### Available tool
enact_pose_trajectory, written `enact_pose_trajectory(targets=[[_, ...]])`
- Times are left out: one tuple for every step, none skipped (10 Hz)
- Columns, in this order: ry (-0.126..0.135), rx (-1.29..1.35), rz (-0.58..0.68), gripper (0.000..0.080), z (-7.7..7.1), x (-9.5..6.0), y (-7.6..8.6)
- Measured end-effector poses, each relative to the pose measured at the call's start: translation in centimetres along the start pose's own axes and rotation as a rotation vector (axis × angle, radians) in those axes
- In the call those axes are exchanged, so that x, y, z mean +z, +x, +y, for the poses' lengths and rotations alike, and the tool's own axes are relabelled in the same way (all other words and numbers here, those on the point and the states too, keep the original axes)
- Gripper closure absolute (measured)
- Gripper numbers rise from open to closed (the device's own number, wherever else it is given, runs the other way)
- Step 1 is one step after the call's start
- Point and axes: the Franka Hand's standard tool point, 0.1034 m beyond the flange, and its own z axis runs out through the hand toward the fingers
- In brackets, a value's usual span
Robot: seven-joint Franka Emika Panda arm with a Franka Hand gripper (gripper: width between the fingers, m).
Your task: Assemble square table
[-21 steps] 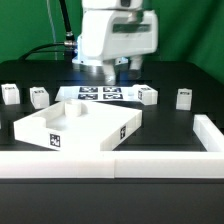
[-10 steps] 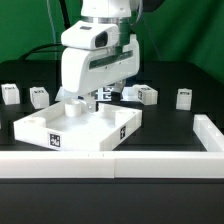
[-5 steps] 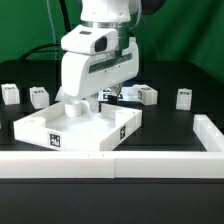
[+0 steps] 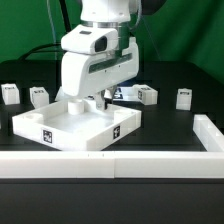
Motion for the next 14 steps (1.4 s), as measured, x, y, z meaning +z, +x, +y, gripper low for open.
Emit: enact_pose_trajectory(targets=[[0.000,0.000,0.000,0.0747,0.0,0.0,0.0],[0.000,0.000,0.000,0.0747,0.0,0.0,0.0],[0.000,0.000,0.000,0.0747,0.0,0.0,0.0],[0.000,0.000,0.000,0.0747,0.0,0.0,0.0],[0.000,0.000,0.000,0.0747,0.0,0.0,0.0],[0.000,0.000,0.000,0.0747,0.0,0.0,0.0],[-0.004,-0.024,-0.001,0.0747,-0.1,0.0,0.2],[-0.012,-0.101,-0.001,0.0747,-0.7,-0.2,1.4],[-0.015,-0.156,0.002,0.0747,-1.4,-0.3,2.7],[-0.016,-0.198,0.007,0.0747,-1.8,-0.3,3.5],[-0.018,-0.199,0.011,0.0747,-2.1,-0.2,3.8],[-0.019,-0.194,0.010,0.0747,-2.0,-0.2,3.7],[-0.019,-0.194,0.010,0.0747,-2.0,-0.2,3.7],[-0.019,-0.195,0.010,0.0747,-2.0,-0.2,3.7]])
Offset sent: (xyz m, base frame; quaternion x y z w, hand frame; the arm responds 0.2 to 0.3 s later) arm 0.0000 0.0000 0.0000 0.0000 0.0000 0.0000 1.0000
